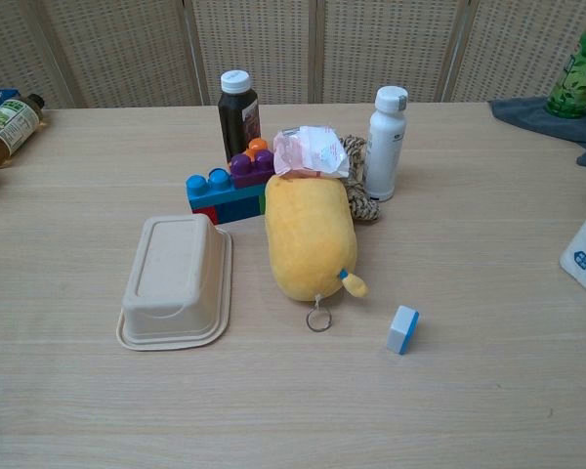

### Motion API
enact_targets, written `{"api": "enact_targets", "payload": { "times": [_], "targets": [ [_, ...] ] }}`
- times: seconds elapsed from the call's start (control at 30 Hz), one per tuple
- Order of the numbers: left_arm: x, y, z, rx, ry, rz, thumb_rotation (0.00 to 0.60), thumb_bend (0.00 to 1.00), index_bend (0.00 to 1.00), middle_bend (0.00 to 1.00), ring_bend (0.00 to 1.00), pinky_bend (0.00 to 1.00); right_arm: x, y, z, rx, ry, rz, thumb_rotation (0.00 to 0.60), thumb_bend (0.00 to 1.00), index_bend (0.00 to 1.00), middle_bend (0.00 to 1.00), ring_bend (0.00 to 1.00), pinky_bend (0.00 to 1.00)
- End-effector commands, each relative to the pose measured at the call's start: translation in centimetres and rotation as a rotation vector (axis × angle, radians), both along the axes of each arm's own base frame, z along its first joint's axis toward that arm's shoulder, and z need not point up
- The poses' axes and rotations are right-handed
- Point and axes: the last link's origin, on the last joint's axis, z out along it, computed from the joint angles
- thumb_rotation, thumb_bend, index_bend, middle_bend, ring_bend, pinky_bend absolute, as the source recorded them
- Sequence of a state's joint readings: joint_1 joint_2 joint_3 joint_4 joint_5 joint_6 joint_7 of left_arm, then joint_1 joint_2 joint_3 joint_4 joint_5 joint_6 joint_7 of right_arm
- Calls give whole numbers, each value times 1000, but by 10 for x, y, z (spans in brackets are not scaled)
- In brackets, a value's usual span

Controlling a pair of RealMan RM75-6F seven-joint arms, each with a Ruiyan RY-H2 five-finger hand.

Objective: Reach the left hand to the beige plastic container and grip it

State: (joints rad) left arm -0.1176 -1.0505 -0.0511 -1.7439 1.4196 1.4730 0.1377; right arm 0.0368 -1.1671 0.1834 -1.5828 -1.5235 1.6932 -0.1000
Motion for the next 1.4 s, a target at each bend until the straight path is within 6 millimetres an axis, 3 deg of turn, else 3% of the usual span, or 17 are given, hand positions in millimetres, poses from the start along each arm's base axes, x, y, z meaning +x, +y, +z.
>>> {"api": "enact_targets", "payload": {
  "times": [0.03,0.27,0.37,0.5,0.8,1.07,1.4],
  "targets": [
    [-1,0,-1,-4,1,2,600,0,136,0,0,0,-1,0,3,-4,-17,-7,600,0,0,0,0,0],
    [-6,-2,-9,-56,82,-15,600,0,126,0,0,0,2,1,5,-8,-42,2,600,0,0,0,0,0],
    [-6,7,-18,-150,145,-79,600,0,84,0,0,0,2,1,4,-3,-51,-1,600,0,0,0,0,0],
    [12,33,-31,-305,250,-313,600,0,1,0,0,0,3,1,2,4,-62,-3,600,0,0,0,0,0],
    [51,68,-76,-546,428,-684,600,0,0,0,0,0,5,3,6,0,-99,3,600,0,0,0,0,0],
    [69,77,-116,-683,543,-767,600,0,0,0,0,17,6,4,10,-10,-132,1,600,0,0,0,0,0],
    [90,99,-150,-700,612,-818,600,0,0,0,0,45,6,4,11,-8,-151,2,600,0,0,0,0,0]
  ]
}}
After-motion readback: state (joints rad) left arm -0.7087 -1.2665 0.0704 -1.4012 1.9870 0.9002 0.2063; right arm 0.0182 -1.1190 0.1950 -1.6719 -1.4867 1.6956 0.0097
